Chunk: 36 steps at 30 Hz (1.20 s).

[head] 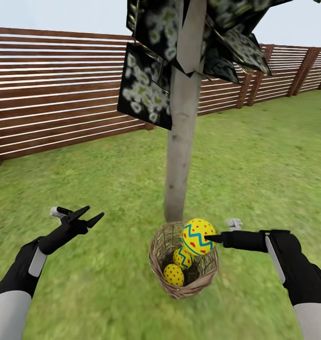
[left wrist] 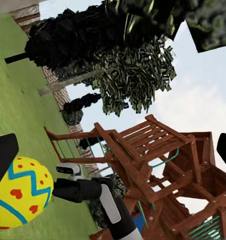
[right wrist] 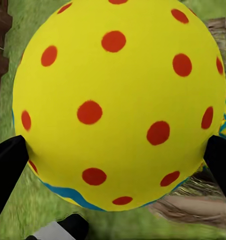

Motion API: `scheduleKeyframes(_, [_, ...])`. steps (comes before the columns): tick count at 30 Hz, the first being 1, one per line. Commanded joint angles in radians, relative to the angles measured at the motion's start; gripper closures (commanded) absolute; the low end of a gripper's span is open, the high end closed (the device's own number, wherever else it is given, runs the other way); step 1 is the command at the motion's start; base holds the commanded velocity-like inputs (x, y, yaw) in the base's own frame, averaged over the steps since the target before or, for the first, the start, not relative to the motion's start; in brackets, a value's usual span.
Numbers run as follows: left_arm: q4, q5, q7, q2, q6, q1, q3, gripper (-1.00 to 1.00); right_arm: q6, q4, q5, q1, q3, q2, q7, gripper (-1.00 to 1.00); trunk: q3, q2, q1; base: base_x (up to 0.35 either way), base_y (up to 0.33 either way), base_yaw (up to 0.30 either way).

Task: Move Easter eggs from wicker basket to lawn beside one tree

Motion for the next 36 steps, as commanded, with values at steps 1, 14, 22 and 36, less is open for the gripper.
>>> scheduleKeyframes(1, [-0.001,-0.001,-0.004,-0.003,0.011,0.000,0.000,-1.00,0.007,0.000,0.001,-0.001,-0.021,0.001,0.005,1.00,-0.001,0.000,-0.001,-0.235,-0.221,-0.183])
scheduleKeyframes(14, [0.000,-0.002,-0.003,-0.019,0.011,0.000,-0.001,-1.00,0.007,-0.002,-0.001,-0.001,-0.057,-0.002,0.037,1.00,0.008,0.000,-0.001,-0.023,-0.025,-0.271])
scheduleKeyframes(22, [-0.001,-0.006,0.008,-0.044,0.008,0.000,-0.102,-1.00,0.007,0.010,-0.003,-0.001,-0.273,-0.002,0.119,1.00,0.013,0.000,-0.001,0.000,0.000,-0.277])
scheduleKeyframes(36, [-0.083,-0.009,0.120,-0.208,-0.071,0.000,-0.241,-1.00,-0.125,0.145,0.011,0.000,-0.302,0.003,0.027,1.00,0.023,0.000,-0.001,0.000,0.000,-0.277])
